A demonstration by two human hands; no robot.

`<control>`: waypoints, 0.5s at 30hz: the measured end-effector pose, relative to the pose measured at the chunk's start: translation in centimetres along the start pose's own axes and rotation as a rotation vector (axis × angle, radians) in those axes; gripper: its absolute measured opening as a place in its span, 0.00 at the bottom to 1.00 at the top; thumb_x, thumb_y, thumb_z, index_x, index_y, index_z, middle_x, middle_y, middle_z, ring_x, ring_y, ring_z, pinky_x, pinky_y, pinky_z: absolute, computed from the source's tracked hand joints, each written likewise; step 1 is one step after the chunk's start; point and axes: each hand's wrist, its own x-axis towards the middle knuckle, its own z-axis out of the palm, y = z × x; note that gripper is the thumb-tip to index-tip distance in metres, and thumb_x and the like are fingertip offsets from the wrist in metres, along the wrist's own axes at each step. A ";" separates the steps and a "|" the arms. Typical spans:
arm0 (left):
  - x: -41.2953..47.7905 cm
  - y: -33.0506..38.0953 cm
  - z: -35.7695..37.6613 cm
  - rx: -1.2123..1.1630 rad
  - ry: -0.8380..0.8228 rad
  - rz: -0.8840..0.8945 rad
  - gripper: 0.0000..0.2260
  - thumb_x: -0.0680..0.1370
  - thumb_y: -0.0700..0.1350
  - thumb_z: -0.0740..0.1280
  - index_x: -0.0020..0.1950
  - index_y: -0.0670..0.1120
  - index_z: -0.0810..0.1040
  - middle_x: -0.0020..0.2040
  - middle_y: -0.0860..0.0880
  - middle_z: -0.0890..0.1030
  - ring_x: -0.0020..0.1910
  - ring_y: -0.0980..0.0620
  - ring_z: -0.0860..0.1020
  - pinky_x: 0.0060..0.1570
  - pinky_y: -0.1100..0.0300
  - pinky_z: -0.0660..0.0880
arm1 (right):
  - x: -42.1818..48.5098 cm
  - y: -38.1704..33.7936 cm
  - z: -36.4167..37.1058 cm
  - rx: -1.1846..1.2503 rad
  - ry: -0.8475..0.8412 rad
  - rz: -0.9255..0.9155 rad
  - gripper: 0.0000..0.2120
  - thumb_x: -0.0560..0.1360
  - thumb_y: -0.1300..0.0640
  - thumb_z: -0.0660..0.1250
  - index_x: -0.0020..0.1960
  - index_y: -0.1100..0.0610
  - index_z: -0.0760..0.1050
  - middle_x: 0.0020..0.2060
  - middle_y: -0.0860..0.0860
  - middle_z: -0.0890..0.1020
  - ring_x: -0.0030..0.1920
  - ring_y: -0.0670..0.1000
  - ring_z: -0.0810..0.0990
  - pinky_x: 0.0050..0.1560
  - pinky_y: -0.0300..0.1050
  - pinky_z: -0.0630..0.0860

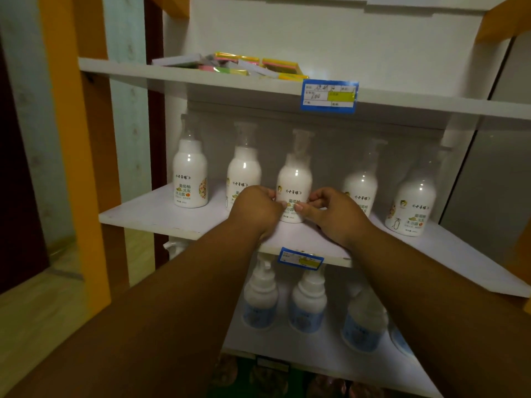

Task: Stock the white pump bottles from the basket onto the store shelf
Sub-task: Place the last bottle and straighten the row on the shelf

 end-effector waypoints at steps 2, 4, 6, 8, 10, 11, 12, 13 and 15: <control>-0.1 0.1 0.1 0.027 0.004 0.002 0.12 0.79 0.45 0.68 0.61 0.45 0.83 0.55 0.45 0.85 0.53 0.48 0.82 0.60 0.50 0.77 | -0.1 -0.1 0.0 -0.001 0.003 0.001 0.21 0.72 0.40 0.74 0.56 0.53 0.76 0.42 0.43 0.84 0.43 0.44 0.81 0.50 0.47 0.79; -0.2 0.3 0.1 0.056 0.002 0.003 0.12 0.79 0.46 0.68 0.61 0.45 0.82 0.55 0.46 0.85 0.53 0.47 0.82 0.60 0.51 0.77 | -0.1 -0.1 0.0 -0.004 0.007 0.004 0.21 0.71 0.40 0.74 0.56 0.52 0.76 0.43 0.42 0.83 0.43 0.43 0.81 0.51 0.47 0.79; -0.3 0.4 0.1 0.084 -0.010 0.008 0.12 0.80 0.46 0.67 0.61 0.45 0.82 0.55 0.45 0.85 0.52 0.47 0.82 0.59 0.50 0.77 | -0.3 -0.2 -0.1 -0.019 0.013 -0.007 0.21 0.70 0.41 0.75 0.55 0.52 0.76 0.42 0.42 0.82 0.43 0.42 0.80 0.47 0.43 0.77; -0.4 0.5 0.1 0.108 -0.016 0.013 0.12 0.80 0.46 0.67 0.62 0.45 0.81 0.55 0.45 0.85 0.52 0.47 0.82 0.58 0.50 0.77 | -0.4 -0.3 -0.1 -0.038 0.025 -0.023 0.21 0.70 0.41 0.76 0.54 0.52 0.76 0.41 0.41 0.82 0.43 0.40 0.79 0.44 0.40 0.74; -0.5 0.4 0.1 0.118 -0.013 0.018 0.13 0.80 0.47 0.66 0.61 0.45 0.81 0.55 0.45 0.85 0.52 0.47 0.82 0.58 0.50 0.77 | -0.6 -0.4 -0.2 -0.043 0.033 -0.024 0.21 0.69 0.42 0.76 0.54 0.52 0.76 0.41 0.41 0.81 0.42 0.39 0.79 0.43 0.39 0.74; -0.5 0.4 0.1 0.121 -0.010 0.020 0.12 0.80 0.47 0.66 0.61 0.45 0.81 0.55 0.45 0.85 0.52 0.47 0.82 0.58 0.50 0.77 | -0.7 -0.4 -0.2 -0.048 0.034 -0.024 0.21 0.69 0.42 0.76 0.54 0.52 0.76 0.41 0.42 0.81 0.42 0.40 0.79 0.44 0.40 0.75; -0.5 0.4 0.1 0.120 -0.008 0.021 0.12 0.80 0.47 0.66 0.61 0.45 0.82 0.55 0.45 0.85 0.51 0.47 0.82 0.57 0.51 0.77 | -0.7 -0.4 -0.2 -0.053 0.035 -0.025 0.21 0.69 0.42 0.76 0.54 0.52 0.76 0.42 0.42 0.81 0.42 0.40 0.79 0.45 0.41 0.75; -0.4 0.3 0.1 0.117 -0.007 0.019 0.12 0.80 0.47 0.66 0.61 0.45 0.82 0.54 0.46 0.85 0.51 0.47 0.82 0.56 0.53 0.77 | -0.7 -0.4 -0.2 -0.053 0.035 -0.024 0.21 0.69 0.41 0.77 0.54 0.52 0.76 0.42 0.42 0.82 0.43 0.41 0.79 0.47 0.42 0.76; -0.4 0.3 0.2 0.114 -0.004 0.015 0.12 0.80 0.47 0.66 0.61 0.45 0.81 0.54 0.46 0.85 0.51 0.48 0.82 0.54 0.54 0.77 | -0.6 -0.3 -0.2 -0.049 0.031 -0.016 0.22 0.68 0.41 0.77 0.55 0.52 0.76 0.43 0.43 0.82 0.44 0.42 0.80 0.49 0.44 0.77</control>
